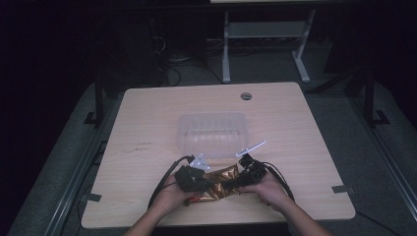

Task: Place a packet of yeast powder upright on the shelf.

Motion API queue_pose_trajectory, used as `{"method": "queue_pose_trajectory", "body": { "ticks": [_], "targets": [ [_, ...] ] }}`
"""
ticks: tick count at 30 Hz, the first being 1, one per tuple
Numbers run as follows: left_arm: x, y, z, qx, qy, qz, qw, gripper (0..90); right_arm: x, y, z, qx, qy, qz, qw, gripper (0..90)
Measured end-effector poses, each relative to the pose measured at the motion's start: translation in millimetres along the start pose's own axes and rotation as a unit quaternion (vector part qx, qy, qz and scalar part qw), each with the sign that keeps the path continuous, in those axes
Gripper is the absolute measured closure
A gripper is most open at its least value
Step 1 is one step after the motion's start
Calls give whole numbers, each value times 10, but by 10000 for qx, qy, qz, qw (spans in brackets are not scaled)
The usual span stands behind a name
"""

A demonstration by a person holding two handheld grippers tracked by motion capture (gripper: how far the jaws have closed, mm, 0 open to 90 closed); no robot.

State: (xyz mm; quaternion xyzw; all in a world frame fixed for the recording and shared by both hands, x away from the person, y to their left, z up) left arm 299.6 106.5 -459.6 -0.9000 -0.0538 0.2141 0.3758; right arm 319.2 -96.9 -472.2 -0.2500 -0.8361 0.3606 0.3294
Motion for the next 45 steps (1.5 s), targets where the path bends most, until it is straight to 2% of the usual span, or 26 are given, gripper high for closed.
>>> {"method": "queue_pose_trajectory", "body": {
  "ticks": [3,4,5,6,7,8,9,10,13,15,18,19,27,32,34,36,37,38,39,41,42,43,44,45],
  "targets": [
    [-10,-70,-1,-2,58,-7,10000,896,-16,-29,-8,-103,-51,-17,9999,753],
    [-32,-141,14,-64,80,-86,9999,896,-19,-68,-14,-124,-43,-21,9999,763],
    [-32,-141,14,-64,80,-86,9999,896,-19,-68,-14,-124,-43,-21,9999,763],
    [-47,-243,50,-40,132,-144,9998,895,-28,-94,-20,-155,-89,-36,9998,769],
    [-47,-243,50,-40,132,-144,9998,896,-28,-94,-20,-155,-89,-36,9998,769],
    [-76,-361,108,-100,90,-215,9997,896,-24,-121,-26,-177,-108,-73,9998,774],
    [-76,-361,108,-100,90,-215,9997,895,-24,-121,-26,-177,-108,-73,9998,774],
    [-99,-445,163,-124,40,-269,9996,895,-14,-150,-32,-205,-119,-147,9996,780],
    [-144,-572,257,-55,27,-430,9991,896,-1,-198,-40,-238,-191,-183,9994,786],
    [-148,-611,298,-133,-19,-494,9987,895,3,-228,-45,-287,-217,-245,9991,790],
    [-123,-613,312,-95,-53,-529,9985,895,11,-262,-53,-302,-203,-310,9989,794],
    [-97,-590,307,-96,-57,-569,9983,895,25,-287,-61,-363,-210,-425,9982,798],
    [-31,-563,255,-121,21,-726,9973,896,119,-351,-92,-421,-414,-623,9963,807],
    [12,-499,199,-119,63,-757,9970,896,190,-386,-116,-523,-550,-768,9942,810],
    [14,-426,155,-63,96,-741,9972,896,245,-398,-130,-598,-656,-836,9925,812],
    [10,-391,142,-74,95,-745,9971,896,268,-409,-138,-598,-638,-894,9922,813],
    [8,-368,129,-50,113,-761,9970,896,307,-438,-164,-650,-677,-979,9908,814],
    [8,-375,122,-39,135,-783,9968,896,307,-438,-164,-650,-677,-979,9908,814],
    [10,-425,113,-25,194,-866,9961,896,315,-447,-173,-608,-713,-875,9918,814],
    [3,-587,123,-274,125,-991,9946,896,283,-479,-174,-608,-608,-691,9939,815],
    [-9,-637,140,-380,89,-994,9943,896,263,-483,-172,-638,-591,-657,9940,815],
    [-9,-637,140,-380,89,-994,9943,895,263,-483,-172,-638,-591,-657,9940,815],
    [-49,-704,184,-488,75,-904,9947,896,208,-512,-168,-665,-478,-509,9953,815],
    [-49,-704,184,-488,75,-904,9947,896,178,-525,-169,-693,-401,-470,9957,815]
  ]
}}
Point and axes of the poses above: each handheld gripper's, and its own axes: y roughly forward along the jaws, z roughly out of its underside, x roughly to its left, the point moved 2 cm from there along y, roughly forward along the jaws, and after that the axes turned 15 degrees about z, right-handed, at the moved point
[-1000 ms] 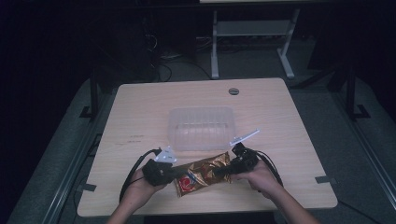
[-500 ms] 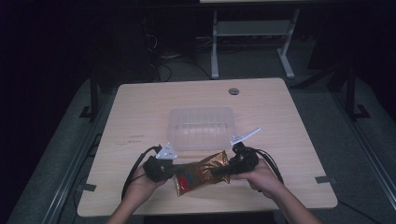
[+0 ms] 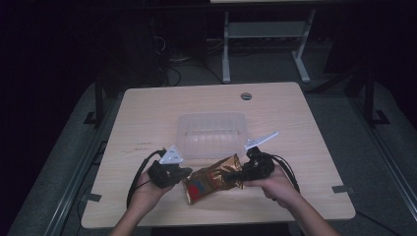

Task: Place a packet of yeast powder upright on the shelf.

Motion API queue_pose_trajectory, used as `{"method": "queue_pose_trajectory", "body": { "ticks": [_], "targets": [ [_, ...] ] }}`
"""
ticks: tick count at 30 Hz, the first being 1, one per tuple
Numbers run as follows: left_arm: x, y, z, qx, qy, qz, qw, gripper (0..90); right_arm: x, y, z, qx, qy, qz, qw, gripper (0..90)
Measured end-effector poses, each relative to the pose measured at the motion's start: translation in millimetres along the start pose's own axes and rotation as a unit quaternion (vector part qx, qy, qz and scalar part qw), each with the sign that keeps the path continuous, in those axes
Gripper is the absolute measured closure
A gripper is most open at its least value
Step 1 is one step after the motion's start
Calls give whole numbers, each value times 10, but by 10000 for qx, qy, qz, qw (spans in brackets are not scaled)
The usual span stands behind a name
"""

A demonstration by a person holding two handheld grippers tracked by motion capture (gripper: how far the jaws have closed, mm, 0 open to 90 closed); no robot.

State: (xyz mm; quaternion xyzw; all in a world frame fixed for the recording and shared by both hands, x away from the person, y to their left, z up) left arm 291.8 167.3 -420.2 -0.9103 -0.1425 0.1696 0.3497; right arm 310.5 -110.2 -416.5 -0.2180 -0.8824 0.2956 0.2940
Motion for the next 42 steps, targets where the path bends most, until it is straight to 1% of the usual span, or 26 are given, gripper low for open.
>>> {"method": "queue_pose_trajectory", "body": {
  "ticks": [1,2,3,4,6,9,10,13,14,15,16,17,18,19,20,22,24,28,29,32,33,34,37,40,41,42],
  "targets": [
    [-57,-13,33,-57,-36,243,9997,896,-24,-16,-2,-31,52,41,10000,815],
    [-57,-13,33,-57,-36,243,9997,896,-45,-32,-4,-49,102,66,9999,815],
    [-94,4,39,-61,-22,358,9993,896,-58,-42,-6,-91,142,80,9998,815],
    [-167,83,18,28,58,475,9989,896,-65,-51,-8,-104,171,70,9998,815],
    [-187,139,-13,113,161,434,9989,896,-60,-56,-12,-139,186,-9,9997,816],
    [-177,187,-47,187,231,393,9988,896,-39,-56,-11,-121,136,-18,9998,817],
    [-170,203,-52,181,220,393,9988,897,-26,-53,-11,-134,143,-111,9997,817],
    [-146,265,-69,223,220,403,9987,896,16,-56,-22,-160,49,-170,9997,817],
    [-154,281,-73,184,176,409,9988,897,28,-57,-24,-160,61,-218,9996,817],
    [-151,284,-77,220,219,387,9988,896,37,-56,-25,-162,88,-266,9995,817],
    [-151,284,-77,220,219,387,9988,897,37,-56,-25,-162,88,-266,9995,817],
    [-149,275,-78,181,182,406,9988,896,46,-66,-34,-169,39,-148,9997,818],
    [-149,275,-78,181,182,406,9988,896,42,-73,-39,-176,36,-104,9998,818],
    [-156,245,-74,99,150,434,9989,896,35,-88,-46,-170,43,-67,9998,819],
    [-156,245,-74,99,150,434,9989,896,35,-88,-46,-170,43,-67,9998,819],
    [-175,201,-57,89,163,458,9988,887,28,-148,-63,-180,24,30,9998,821],
    [-180,166,-35,69,139,475,9988,860,27,-186,-78,-216,15,58,9997,821],
    [-178,40,25,-18,-18,474,9989,801,49,-265,-143,-226,-73,209,9995,822],
    [-175,25,31,-86,-75,478,9988,780,60,-287,-166,-208,-101,257,9994,822],
    [-163,-5,41,-135,-134,466,9987,706,77,-340,-224,-242,-190,347,9989,822],
    [-159,-19,58,-157,-170,466,9986,706,82,-359,-245,-257,-205,370,9988,822],
    [-167,-32,100,-130,-235,497,9984,657,100,-419,-308,-293,-198,425,9985,822],
    [-175,-58,190,-55,-354,523,9980,577,100,-484,-399,-397,-216,504,9977,822],
    [-171,-92,271,-61,-408,485,9980,511,83,-531,-496,-473,-186,606,9969,821],
    [-171,-92,271,-61,-408,485,9980,495,83,-531,-496,-473,-186,606,9969,821],
    [-160,-109,289,-39,-388,468,9981,474,61,-548,-564,-533,-157,651,9963,821]
  ]
}}
Point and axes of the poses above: each handheld gripper's, and its own axes: y roughly forward along the jaws, z roughly out of its underside, x roughly to its left, the point moved 2 cm from there along y, roughly forward along the jaws, and after that the axes turned 15 degrees about z, right-handed, at the moved point
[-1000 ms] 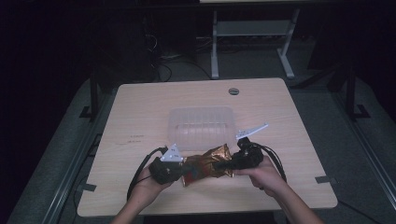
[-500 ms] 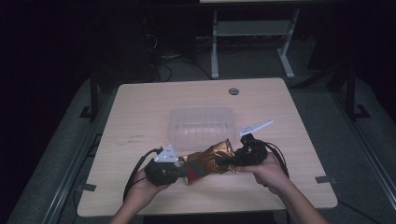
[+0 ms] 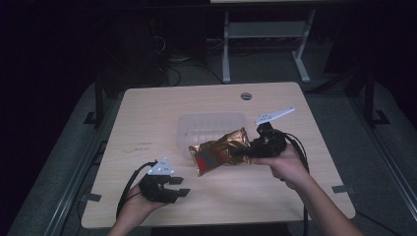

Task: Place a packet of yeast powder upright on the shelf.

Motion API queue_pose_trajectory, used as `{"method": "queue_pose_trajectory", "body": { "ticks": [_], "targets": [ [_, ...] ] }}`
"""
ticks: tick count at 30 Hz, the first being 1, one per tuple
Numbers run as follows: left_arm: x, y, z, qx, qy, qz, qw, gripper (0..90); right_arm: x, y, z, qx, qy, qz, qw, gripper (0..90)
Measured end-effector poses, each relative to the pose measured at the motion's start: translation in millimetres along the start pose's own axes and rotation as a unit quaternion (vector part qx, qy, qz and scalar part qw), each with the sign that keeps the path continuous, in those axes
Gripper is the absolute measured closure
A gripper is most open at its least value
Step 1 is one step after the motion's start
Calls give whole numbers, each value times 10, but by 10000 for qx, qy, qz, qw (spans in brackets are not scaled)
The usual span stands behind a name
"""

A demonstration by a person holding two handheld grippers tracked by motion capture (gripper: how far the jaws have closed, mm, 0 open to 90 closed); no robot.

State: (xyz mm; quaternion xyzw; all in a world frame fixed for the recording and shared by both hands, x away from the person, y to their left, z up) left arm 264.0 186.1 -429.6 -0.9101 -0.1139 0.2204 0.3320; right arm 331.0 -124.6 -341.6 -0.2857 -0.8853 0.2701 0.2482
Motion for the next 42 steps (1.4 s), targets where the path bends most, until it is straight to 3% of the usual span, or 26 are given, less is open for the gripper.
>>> {"method": "queue_pose_trajectory", "body": {
  "ticks": [7,12,25,35,42],
  "targets": [
    [5,13,-5,-11,6,4,10000,426,-107,8,-214,-144,151,237,9995,821],
    [12,34,3,51,28,6,10000,416,-256,52,-410,-160,368,541,9977,820],
    [34,42,12,90,34,18,10000,417,-502,145,-478,-34,658,1026,9925,817],
    [32,48,15,77,7,35,10000,419,-495,227,-473,151,760,1224,9895,802],
    [32,44,14,30,-13,26,10000,421,-462,259,-475,177,668,1204,9903,722]
  ]
}}
Point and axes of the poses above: each handheld gripper's, and its own axes: y roughly forward along the jaws, z roughly out of its underside, x roughly to its left, the point moved 2 cm from there along y, roughly forward along the jaws, and after that the axes turned 15 degrees about z, right-handed, at the moved point
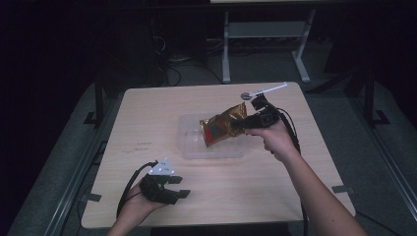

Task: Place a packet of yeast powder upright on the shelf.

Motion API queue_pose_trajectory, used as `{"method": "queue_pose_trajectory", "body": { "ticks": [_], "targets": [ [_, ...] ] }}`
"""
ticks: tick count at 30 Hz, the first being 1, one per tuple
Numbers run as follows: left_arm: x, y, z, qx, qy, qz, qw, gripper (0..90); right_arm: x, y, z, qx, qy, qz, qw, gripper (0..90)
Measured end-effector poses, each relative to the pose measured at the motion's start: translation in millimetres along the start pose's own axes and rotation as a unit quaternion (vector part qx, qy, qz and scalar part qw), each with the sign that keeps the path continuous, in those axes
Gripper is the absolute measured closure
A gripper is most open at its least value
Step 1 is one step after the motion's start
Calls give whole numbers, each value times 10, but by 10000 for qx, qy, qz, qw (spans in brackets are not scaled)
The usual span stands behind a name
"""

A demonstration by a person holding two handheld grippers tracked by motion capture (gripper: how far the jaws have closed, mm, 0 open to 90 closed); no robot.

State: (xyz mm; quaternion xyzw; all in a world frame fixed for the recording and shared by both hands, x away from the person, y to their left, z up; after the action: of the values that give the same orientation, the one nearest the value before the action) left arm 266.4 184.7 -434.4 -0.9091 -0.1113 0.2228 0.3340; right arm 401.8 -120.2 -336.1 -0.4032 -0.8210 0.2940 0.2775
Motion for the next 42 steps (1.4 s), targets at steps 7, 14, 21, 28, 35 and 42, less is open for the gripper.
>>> {"method": "queue_pose_trajectory", "body": {
  "ticks": [7,14,21,28,35,42],
  "targets": [
    [-1,4,-3,44,-3,-4,10000,423,15,-58,-7,30,2,-62,10000,763],
    [8,-6,-3,84,41,-27,10000,423,84,-94,-51,-125,-2,-324,9994,712],
    [1,-8,-1,-4,-16,-20,10000,428,101,-182,-108,-217,14,-380,9990,770],
    [2,-9,-13,9,14,-21,10000,434,213,-150,-188,-349,10,-496,9982,868],
    [35,-107,-132,-307,80,-212,9993,613,369,-63,-276,-381,-93,-535,9978,878],
    [273,-278,-601,-764,337,-579,9948,895,403,-45,-334,-361,-142,-466,9982,883]
  ]
}}
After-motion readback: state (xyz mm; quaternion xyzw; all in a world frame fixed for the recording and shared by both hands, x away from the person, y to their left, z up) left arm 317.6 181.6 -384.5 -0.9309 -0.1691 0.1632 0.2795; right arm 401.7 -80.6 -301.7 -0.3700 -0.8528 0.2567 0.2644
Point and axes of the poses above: each handheld gripper's, and its own axes: y roughly forward along the jaws, z roughly out of its underside, x roughly to its left, the point moved 2 cm from there along y, roughly forward along the jaws, and after that the axes turned 15 degrees about z, right-handed, at the moved point
